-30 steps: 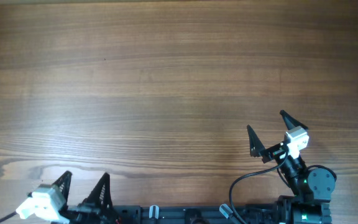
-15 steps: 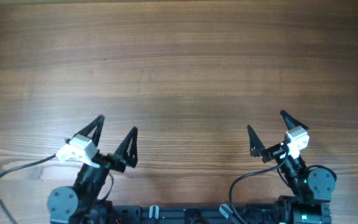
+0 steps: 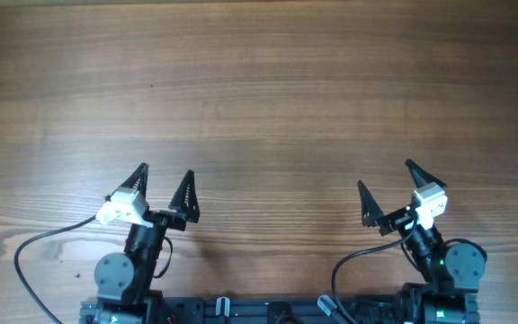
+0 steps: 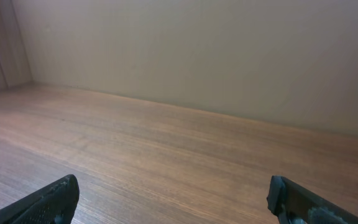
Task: Untangle cables
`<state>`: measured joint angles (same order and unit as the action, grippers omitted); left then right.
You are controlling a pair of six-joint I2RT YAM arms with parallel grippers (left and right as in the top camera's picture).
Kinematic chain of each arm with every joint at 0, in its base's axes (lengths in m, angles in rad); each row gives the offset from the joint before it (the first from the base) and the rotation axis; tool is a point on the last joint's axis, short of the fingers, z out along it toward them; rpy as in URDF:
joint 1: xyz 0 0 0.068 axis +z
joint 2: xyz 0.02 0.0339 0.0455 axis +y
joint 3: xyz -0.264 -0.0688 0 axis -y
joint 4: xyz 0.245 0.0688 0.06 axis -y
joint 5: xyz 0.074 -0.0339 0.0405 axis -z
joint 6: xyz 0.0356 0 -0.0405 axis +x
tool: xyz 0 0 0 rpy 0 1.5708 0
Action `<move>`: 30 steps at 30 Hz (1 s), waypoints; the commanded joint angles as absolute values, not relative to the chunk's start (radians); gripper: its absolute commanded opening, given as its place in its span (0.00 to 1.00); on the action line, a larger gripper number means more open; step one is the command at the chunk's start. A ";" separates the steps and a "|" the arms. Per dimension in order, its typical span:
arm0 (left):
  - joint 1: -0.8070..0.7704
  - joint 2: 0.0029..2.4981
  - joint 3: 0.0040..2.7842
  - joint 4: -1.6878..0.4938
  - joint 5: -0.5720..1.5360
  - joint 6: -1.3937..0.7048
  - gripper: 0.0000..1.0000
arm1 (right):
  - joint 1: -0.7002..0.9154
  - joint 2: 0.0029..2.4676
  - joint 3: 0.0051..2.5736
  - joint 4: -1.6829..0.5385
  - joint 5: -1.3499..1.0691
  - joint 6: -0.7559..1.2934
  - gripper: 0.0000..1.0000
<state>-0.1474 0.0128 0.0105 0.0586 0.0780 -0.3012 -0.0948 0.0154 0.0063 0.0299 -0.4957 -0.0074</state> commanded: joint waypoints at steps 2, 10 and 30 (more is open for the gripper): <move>-0.141 0.004 0.006 -0.078 0.024 -0.287 1.00 | -0.094 0.004 0.005 0.034 -0.492 0.002 1.00; -0.141 0.004 0.006 -0.078 0.025 -0.186 1.00 | -0.095 0.004 0.005 0.034 -0.492 0.002 1.00; -0.141 0.004 0.006 -0.077 0.025 -0.186 1.00 | -0.094 0.005 0.005 0.034 -0.492 0.002 1.00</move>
<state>-0.1474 0.0135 0.0086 -0.0681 0.0341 -0.2096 -0.0948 0.0154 0.0063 0.0299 -0.4961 -0.0071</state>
